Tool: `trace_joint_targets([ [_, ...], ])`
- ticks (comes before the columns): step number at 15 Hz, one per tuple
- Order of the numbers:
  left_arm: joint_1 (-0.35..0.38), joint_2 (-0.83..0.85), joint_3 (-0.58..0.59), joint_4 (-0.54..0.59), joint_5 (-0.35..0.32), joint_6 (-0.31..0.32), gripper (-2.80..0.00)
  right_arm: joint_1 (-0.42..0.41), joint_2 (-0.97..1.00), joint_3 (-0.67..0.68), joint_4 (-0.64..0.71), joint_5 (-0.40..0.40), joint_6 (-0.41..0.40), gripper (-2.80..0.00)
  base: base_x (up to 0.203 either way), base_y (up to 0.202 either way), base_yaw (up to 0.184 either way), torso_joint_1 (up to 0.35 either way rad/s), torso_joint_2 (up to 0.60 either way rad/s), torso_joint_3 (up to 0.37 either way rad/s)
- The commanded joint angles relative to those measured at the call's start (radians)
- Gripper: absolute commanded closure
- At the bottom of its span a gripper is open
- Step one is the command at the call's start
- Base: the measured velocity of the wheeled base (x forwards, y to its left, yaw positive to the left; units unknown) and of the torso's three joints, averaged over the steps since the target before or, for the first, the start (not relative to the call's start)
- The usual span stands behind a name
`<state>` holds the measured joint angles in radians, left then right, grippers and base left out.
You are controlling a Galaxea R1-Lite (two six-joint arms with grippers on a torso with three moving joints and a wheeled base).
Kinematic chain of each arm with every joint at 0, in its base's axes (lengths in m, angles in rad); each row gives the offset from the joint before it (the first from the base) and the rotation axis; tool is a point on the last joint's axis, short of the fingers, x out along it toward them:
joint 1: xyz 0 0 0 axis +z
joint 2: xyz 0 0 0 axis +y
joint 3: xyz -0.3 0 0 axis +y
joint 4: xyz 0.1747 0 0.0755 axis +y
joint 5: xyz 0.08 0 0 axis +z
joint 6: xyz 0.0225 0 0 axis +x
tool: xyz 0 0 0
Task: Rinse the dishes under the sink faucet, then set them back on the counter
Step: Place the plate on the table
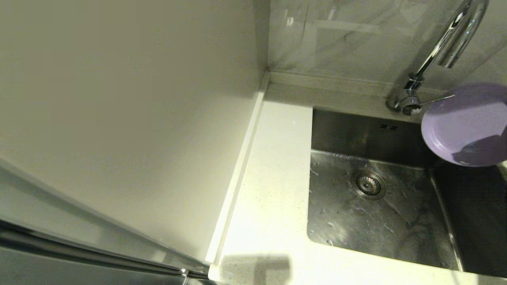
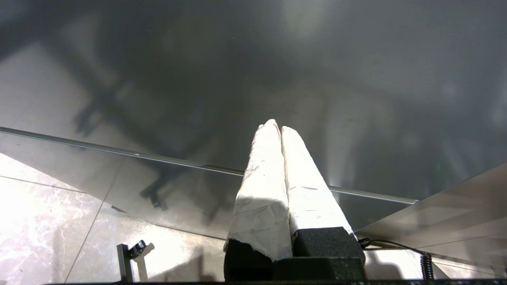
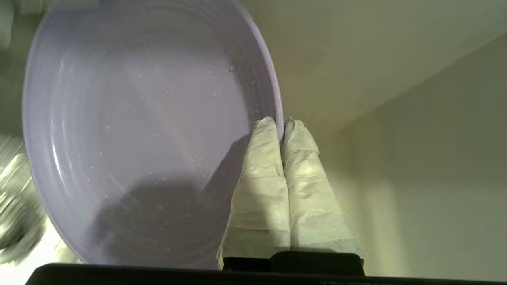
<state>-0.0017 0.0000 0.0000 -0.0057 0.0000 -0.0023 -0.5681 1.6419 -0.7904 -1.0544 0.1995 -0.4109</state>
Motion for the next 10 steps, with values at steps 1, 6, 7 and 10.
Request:
trace_joint_targets([
  [1,0.0,0.0,0.003,0.0,0.0,-0.001,0.0,-0.004,-0.055,0.003,-0.081,-0.005,-0.003,0.0,0.0,0.0,0.0,0.0,0.0,0.0],
  [6,0.0,0.0,0.003,0.0,0.0,-0.001,0.0,-0.068,-0.095,0.02,-0.09,-0.006,-0.003,0.0,0.0,0.0,0.0,0.0,0.0,0.0],
  [7,0.0,0.0,0.003,0.0,0.0,-0.001,0.0,-0.081,-0.097,0.03,-0.09,-0.006,-0.003,0.0,0.0,0.0,0.0,0.0,0.0,0.0],
  [10,0.0,0.0,0.003,0.0,0.0,-0.001,0.0,-0.119,-0.096,0.066,-0.087,-0.013,-0.018,0.0,0.0,0.0,0.0,0.0,0.0,0.0],
])
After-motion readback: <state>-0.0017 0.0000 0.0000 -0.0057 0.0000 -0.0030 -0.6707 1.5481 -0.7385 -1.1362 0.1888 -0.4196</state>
